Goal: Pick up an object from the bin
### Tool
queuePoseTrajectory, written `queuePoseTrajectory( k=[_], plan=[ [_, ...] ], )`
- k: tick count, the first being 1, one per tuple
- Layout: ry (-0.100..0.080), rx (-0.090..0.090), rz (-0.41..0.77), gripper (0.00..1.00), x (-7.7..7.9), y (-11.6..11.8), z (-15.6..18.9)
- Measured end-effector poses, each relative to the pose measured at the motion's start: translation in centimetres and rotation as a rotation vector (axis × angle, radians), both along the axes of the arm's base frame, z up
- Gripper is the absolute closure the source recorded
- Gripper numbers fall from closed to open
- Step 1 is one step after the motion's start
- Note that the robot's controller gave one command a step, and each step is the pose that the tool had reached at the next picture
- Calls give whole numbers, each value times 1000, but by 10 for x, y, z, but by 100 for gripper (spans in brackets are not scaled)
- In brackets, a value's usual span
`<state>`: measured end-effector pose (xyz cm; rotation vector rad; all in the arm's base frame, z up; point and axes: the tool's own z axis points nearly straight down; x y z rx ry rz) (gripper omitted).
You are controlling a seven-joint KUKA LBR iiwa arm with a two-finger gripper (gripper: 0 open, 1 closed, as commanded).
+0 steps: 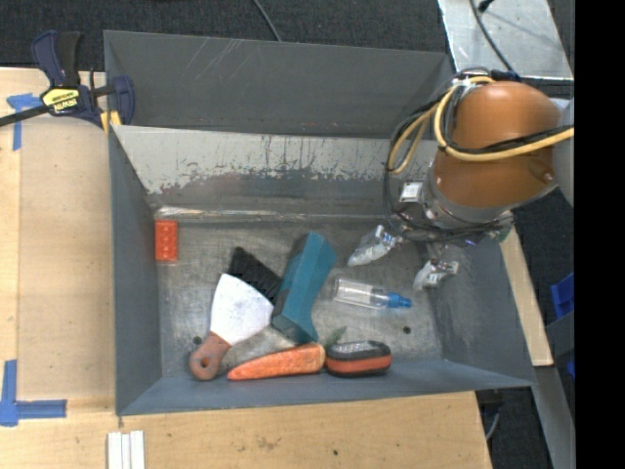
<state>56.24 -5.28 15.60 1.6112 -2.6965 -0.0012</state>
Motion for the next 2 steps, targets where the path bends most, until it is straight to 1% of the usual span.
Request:
queuePoseTrajectory(
  k=[1,2],
  plan=[
    [-4,1,183,0,-32,-18,-13],
    [0,0,195,0,-54,-28,-20]
  ],
)
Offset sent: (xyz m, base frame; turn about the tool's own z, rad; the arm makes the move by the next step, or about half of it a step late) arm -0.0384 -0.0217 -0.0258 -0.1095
